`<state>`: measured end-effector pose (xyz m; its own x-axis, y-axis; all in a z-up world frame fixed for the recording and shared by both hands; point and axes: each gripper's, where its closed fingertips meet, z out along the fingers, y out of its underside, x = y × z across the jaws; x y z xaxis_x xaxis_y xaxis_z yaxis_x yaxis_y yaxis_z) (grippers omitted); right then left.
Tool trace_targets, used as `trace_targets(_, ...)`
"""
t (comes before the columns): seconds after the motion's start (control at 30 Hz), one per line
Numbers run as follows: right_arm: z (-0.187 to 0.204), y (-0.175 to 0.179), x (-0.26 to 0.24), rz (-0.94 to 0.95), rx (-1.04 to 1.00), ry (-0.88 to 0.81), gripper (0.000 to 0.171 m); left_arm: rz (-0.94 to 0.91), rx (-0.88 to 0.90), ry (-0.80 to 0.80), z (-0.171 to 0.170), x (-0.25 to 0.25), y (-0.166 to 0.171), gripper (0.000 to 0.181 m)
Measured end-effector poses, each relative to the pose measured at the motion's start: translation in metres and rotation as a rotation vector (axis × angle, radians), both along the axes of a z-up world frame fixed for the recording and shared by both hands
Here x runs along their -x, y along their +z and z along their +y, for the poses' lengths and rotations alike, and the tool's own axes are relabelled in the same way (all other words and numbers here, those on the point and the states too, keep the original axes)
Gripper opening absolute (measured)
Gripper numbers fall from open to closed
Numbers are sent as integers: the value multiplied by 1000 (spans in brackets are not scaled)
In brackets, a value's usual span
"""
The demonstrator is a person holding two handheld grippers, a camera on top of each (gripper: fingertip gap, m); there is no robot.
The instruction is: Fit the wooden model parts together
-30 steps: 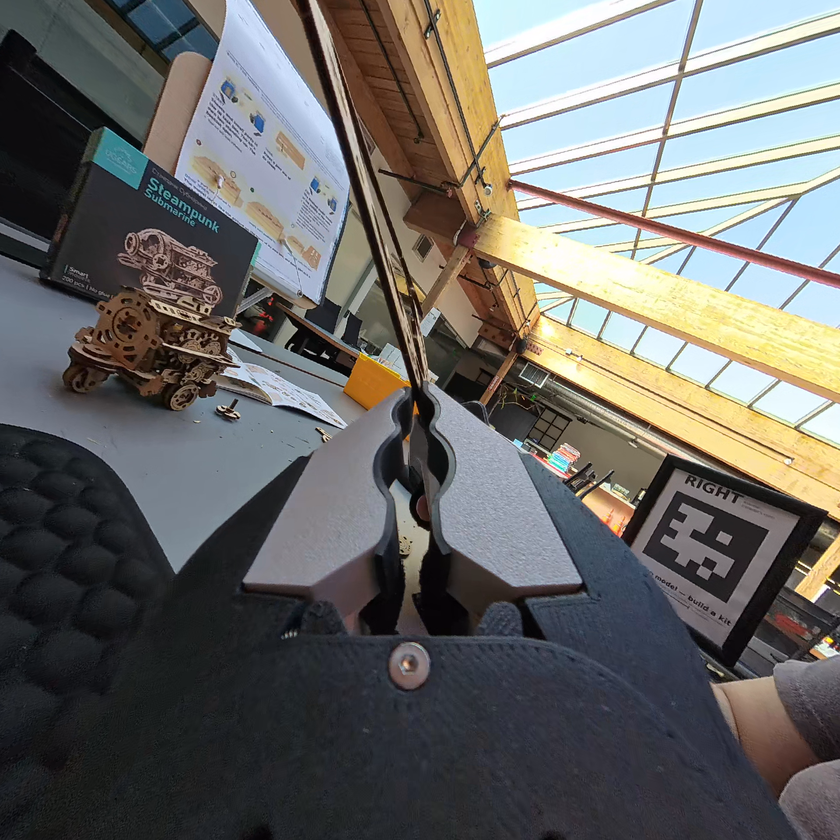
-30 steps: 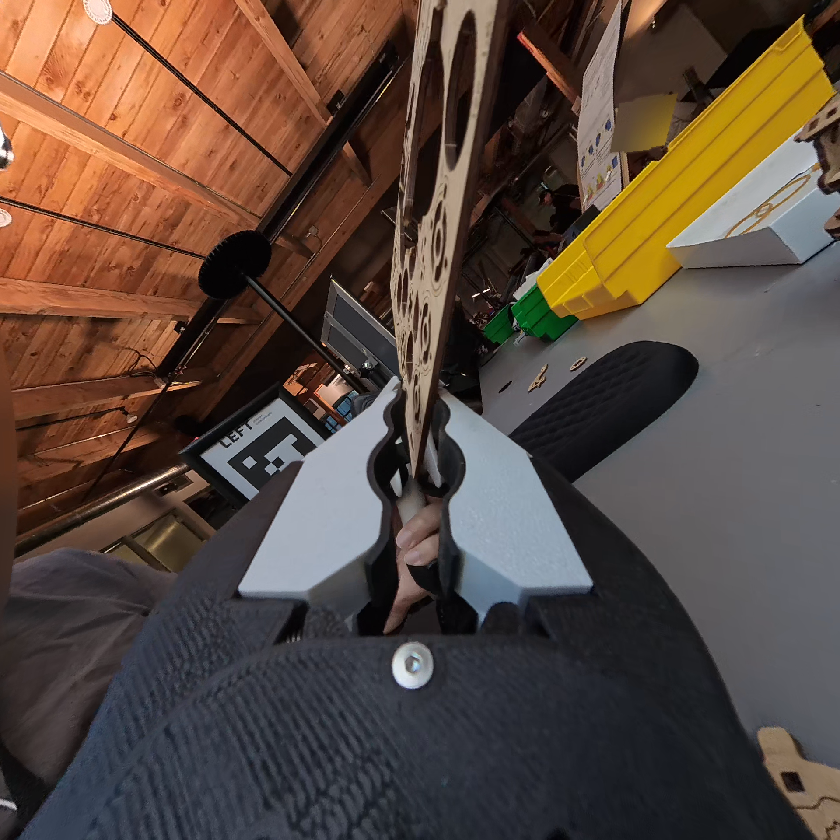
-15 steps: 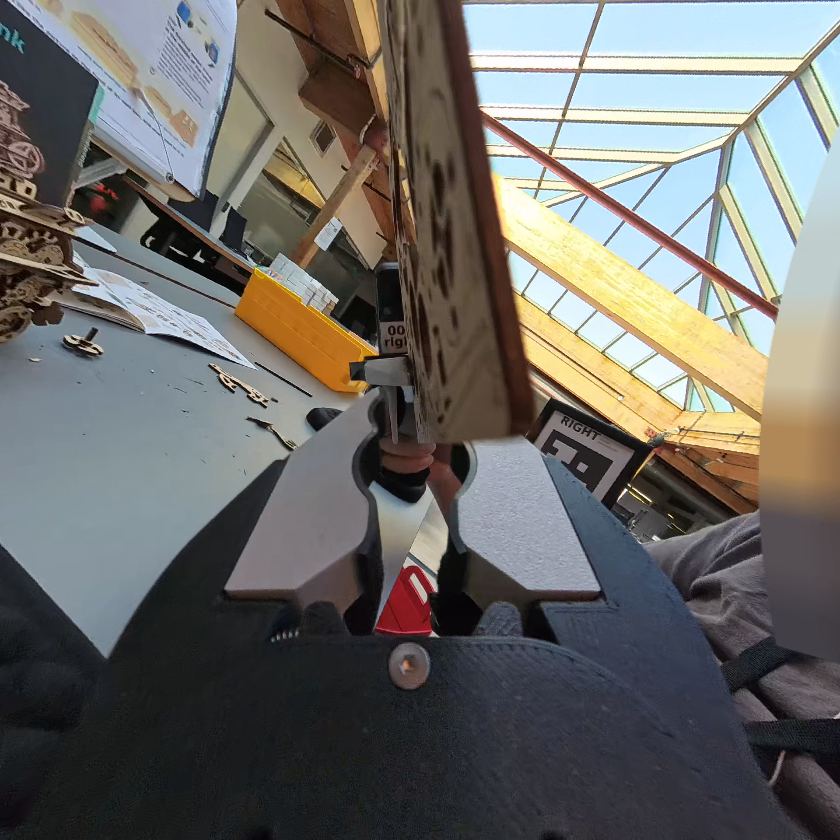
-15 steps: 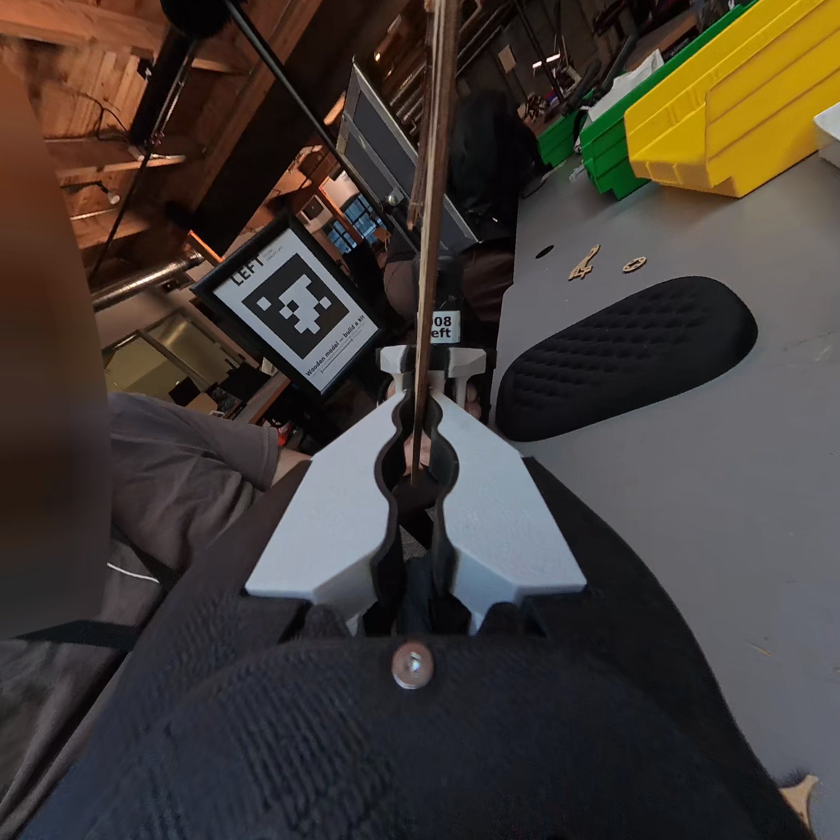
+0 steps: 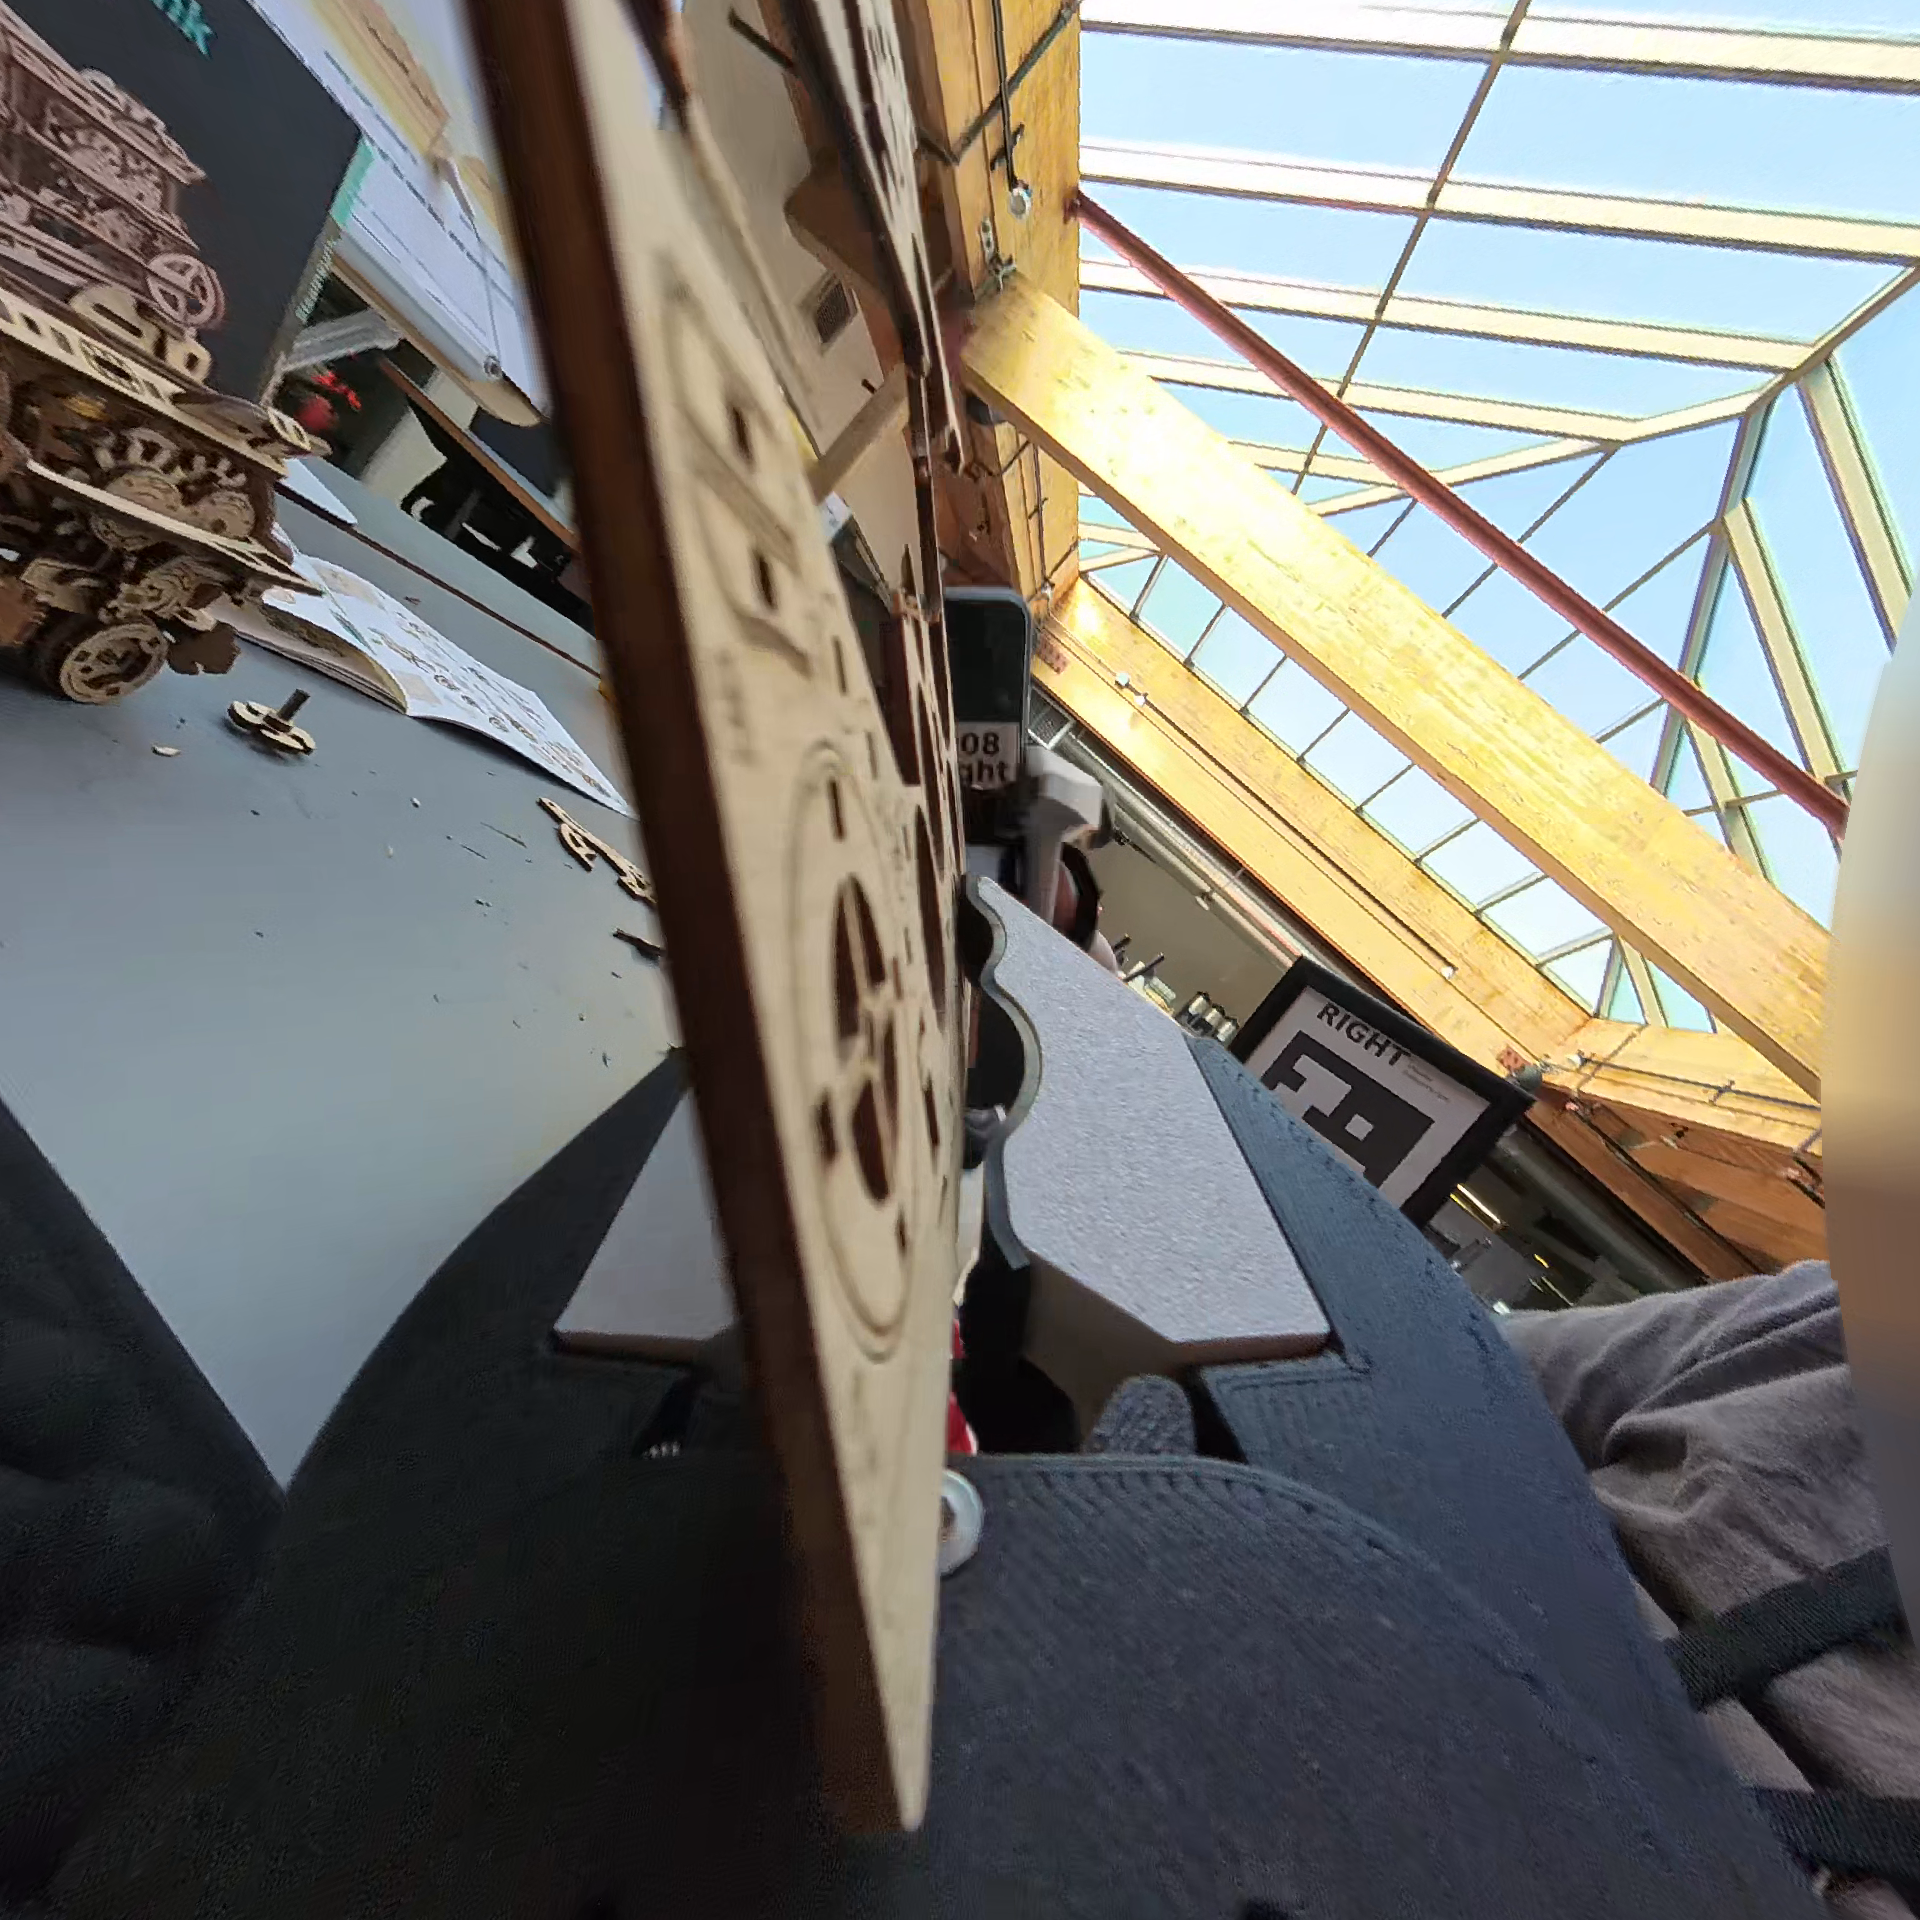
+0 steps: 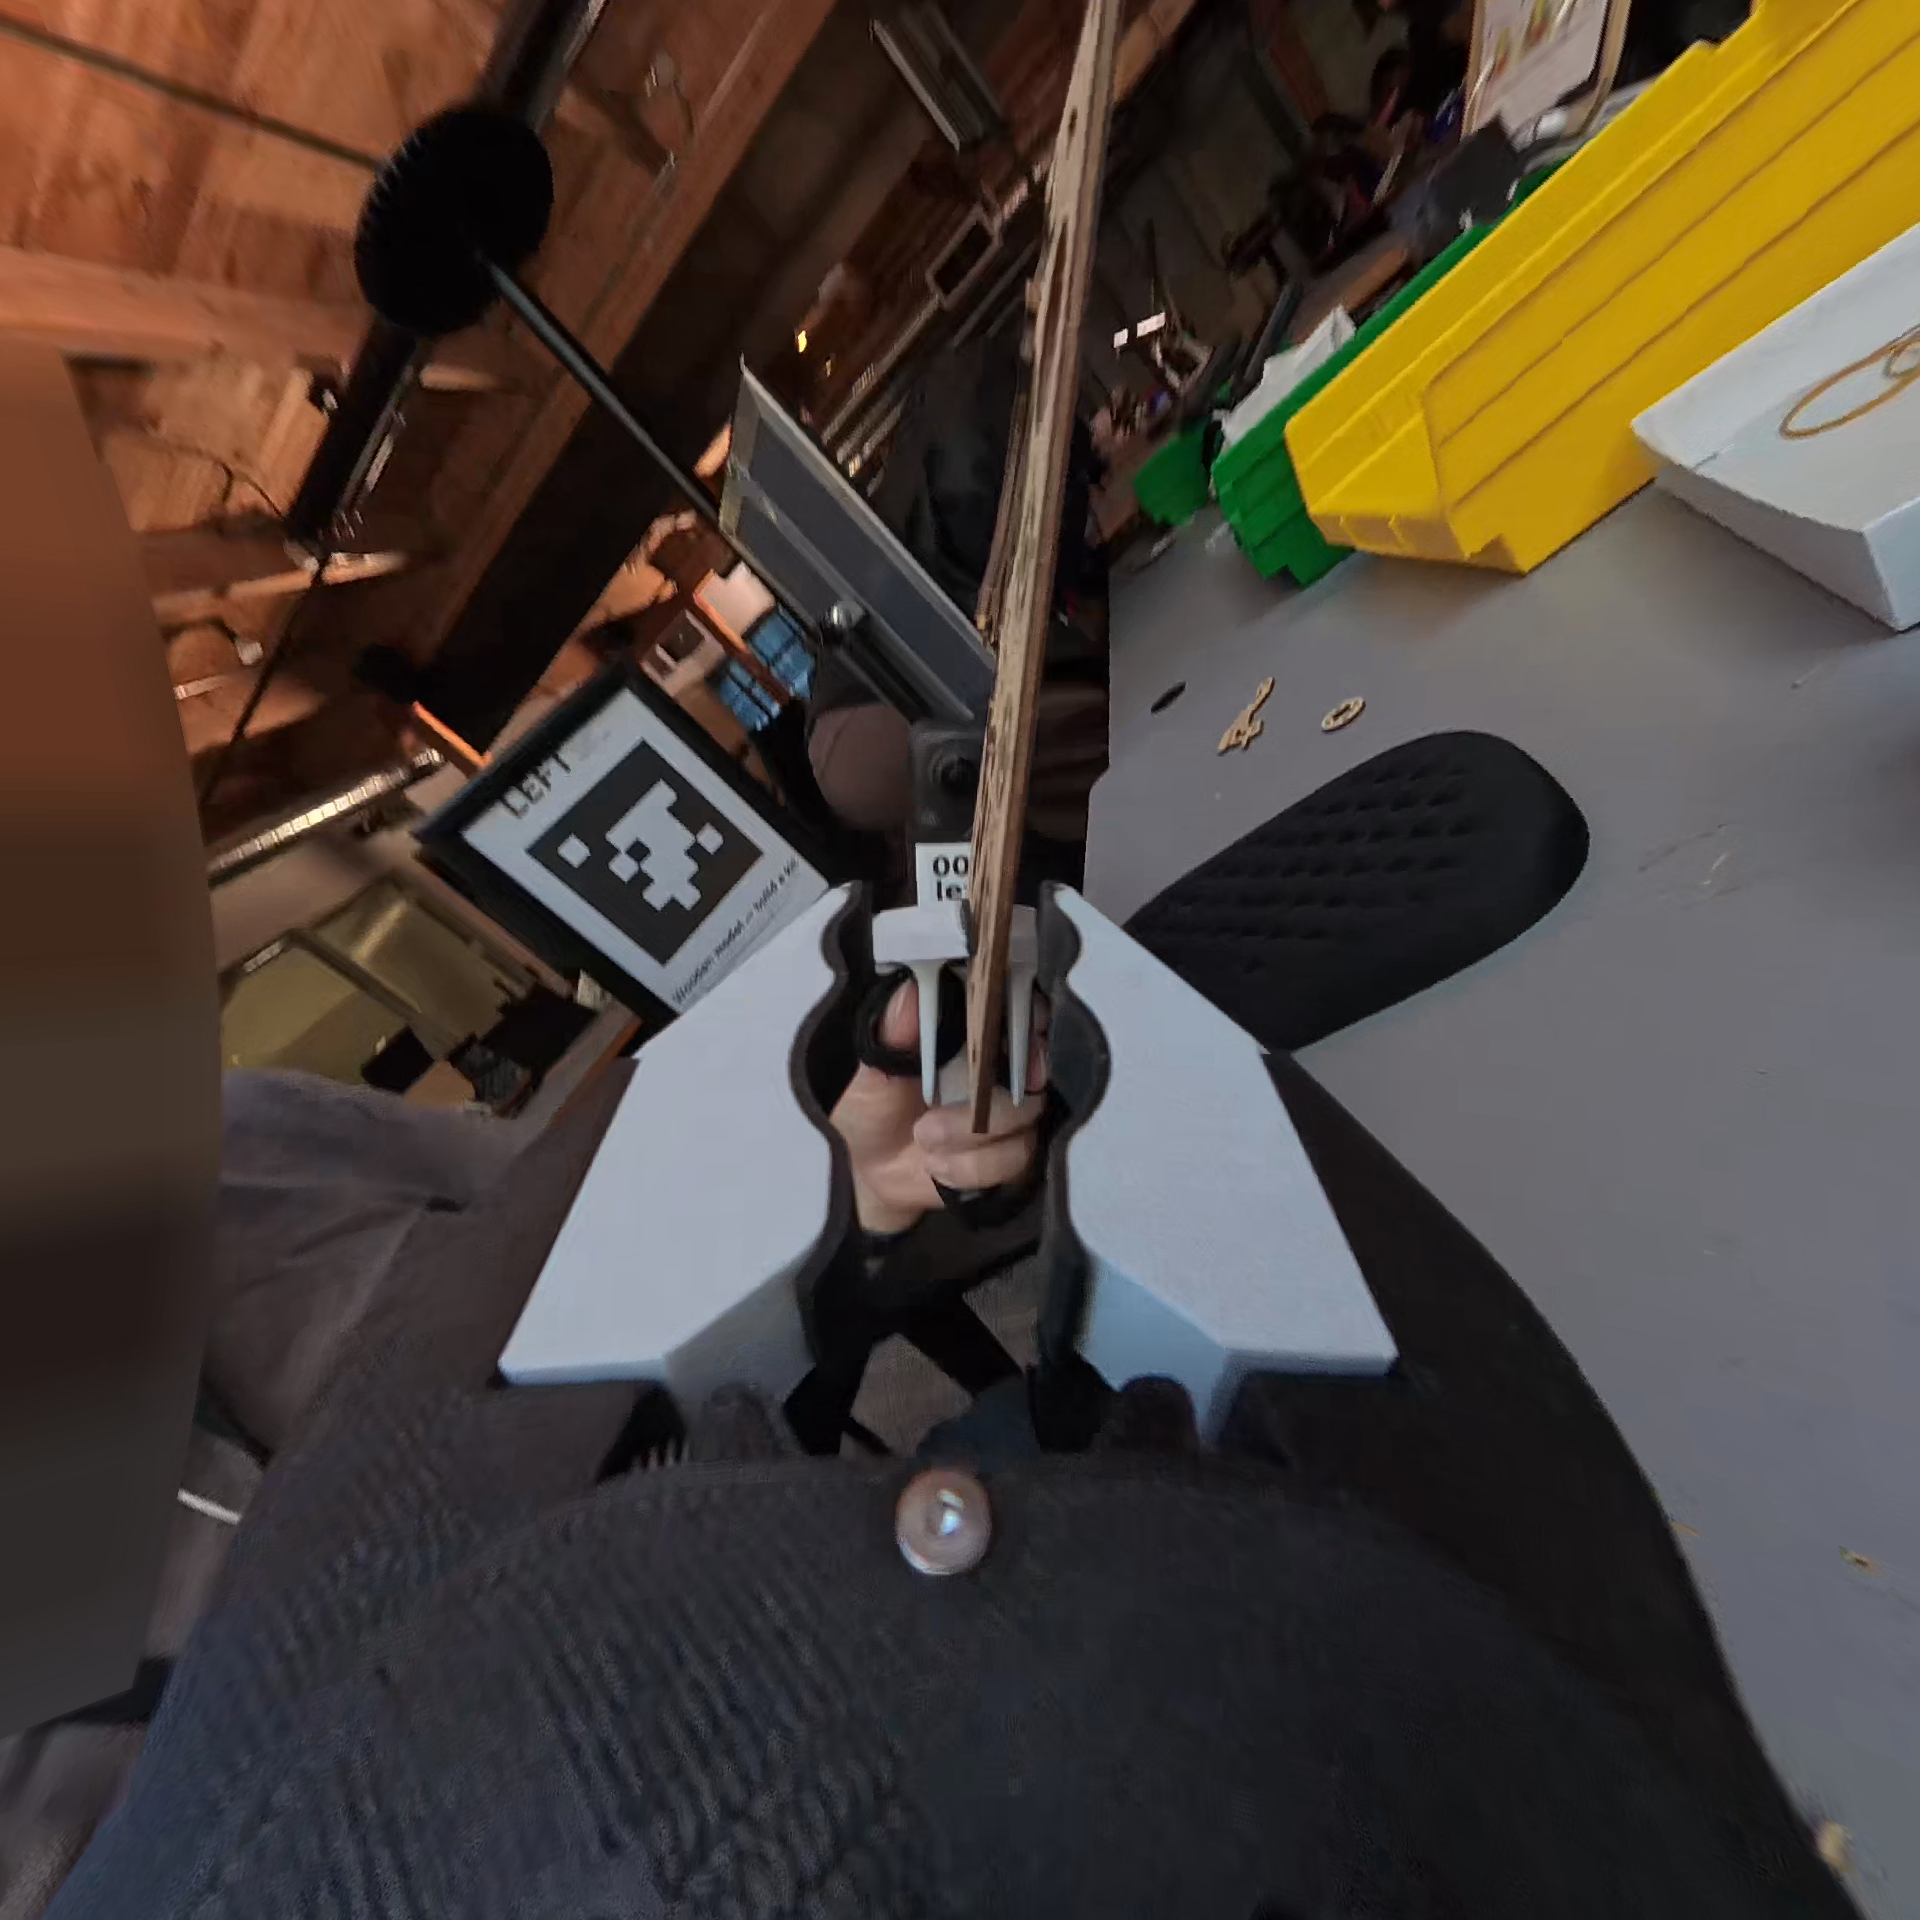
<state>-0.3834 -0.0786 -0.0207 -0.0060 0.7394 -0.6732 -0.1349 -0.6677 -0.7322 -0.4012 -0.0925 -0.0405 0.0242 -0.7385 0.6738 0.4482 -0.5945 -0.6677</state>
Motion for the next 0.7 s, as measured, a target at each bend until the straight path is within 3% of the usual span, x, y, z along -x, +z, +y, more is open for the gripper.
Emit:
trace_targets(0.13,2,-8,2,155,68,-212,29,-27,-34,120,9,13,7,0)
trace_targets(0.23,-7,-17,18,191,110,-223,25,-6,-68,160,8,12,9,0)
trace_targets(0.33,-6,-15,25,207,81,-241,7,-13,-81,190,7,11,12,0)
trace_targets(0.7,-8,-13,32,262,99,-229,2,-33,-78,209,7,9,14,0)
